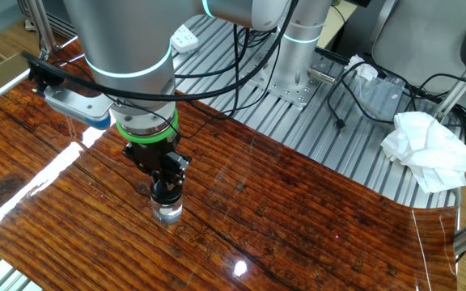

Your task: Screw the lid onto the jar

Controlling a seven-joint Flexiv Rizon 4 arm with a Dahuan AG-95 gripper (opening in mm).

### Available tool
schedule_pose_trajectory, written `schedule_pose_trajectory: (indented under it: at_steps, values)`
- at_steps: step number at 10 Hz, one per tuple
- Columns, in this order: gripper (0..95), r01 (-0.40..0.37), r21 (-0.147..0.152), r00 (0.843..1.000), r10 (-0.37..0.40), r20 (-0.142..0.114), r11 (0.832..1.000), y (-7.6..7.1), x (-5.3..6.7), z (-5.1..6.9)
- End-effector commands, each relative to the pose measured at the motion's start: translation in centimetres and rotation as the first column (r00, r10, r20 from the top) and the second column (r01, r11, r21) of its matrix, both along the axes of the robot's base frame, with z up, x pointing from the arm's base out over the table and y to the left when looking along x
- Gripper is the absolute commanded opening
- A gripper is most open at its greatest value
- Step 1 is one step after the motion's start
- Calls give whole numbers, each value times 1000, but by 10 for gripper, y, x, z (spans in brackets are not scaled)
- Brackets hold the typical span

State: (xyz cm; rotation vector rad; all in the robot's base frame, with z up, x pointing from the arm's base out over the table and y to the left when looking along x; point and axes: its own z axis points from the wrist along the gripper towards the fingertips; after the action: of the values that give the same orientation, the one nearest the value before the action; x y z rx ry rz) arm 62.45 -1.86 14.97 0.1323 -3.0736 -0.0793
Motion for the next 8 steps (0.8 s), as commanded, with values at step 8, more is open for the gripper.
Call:
schedule_pose_trajectory:
  at_steps: [8]
  values:
    - [0, -3, 4, 1000, 3, -1, 1000, -2, 1, -1]
